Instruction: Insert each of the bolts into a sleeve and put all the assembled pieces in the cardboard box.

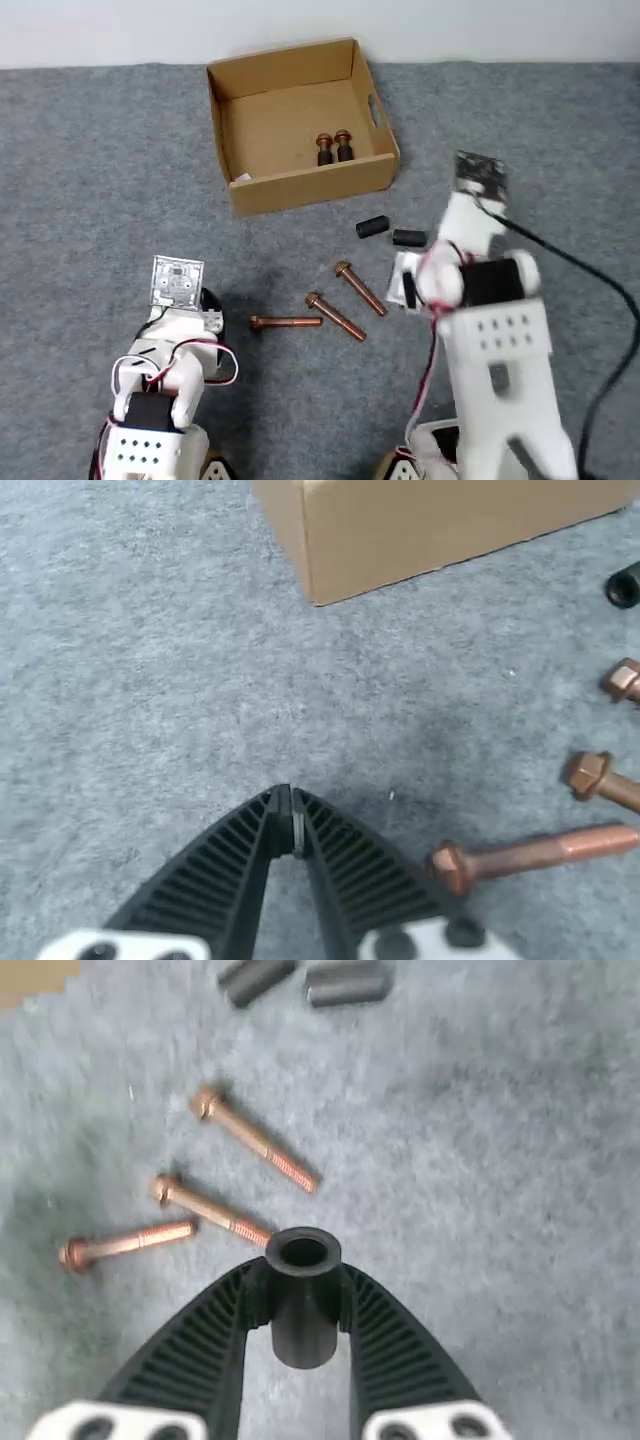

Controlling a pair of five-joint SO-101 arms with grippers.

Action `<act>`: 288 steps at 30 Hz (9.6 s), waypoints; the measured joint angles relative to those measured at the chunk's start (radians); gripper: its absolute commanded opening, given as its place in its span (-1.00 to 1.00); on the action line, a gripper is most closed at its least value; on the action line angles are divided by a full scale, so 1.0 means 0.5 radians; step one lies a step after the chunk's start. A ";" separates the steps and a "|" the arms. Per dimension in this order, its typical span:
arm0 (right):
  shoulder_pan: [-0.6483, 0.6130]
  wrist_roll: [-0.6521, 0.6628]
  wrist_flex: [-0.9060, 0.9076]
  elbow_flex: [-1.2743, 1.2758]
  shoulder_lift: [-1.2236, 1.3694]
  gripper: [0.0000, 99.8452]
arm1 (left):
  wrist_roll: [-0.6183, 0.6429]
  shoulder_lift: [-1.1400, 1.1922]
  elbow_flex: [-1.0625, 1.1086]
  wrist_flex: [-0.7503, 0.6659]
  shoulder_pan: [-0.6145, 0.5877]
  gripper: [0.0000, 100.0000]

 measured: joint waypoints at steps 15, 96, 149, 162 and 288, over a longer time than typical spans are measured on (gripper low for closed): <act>0.457 0.034 -0.052 0.718 -0.945 -0.98 | 0.279 0.046 -0.746 0.531 0.181 -0.98; 0.491 0.172 -0.104 1.123 -1.636 -0.98 | 1.596 3.980 -3.971 1.439 0.951 -0.99; -1.037 0.927 -1.292 1.590 -2.108 -0.98 | 1.022 -0.064 -1.387 0.000 1.120 -0.99; -1.043 1.086 -1.353 1.593 -2.105 -0.98 | 1.019 -0.086 -1.108 -0.068 1.016 -0.99; -0.350 0.761 -1.577 -2.252 3.148 -0.70 | 0.276 -0.071 0.000 -0.006 -0.178 -0.99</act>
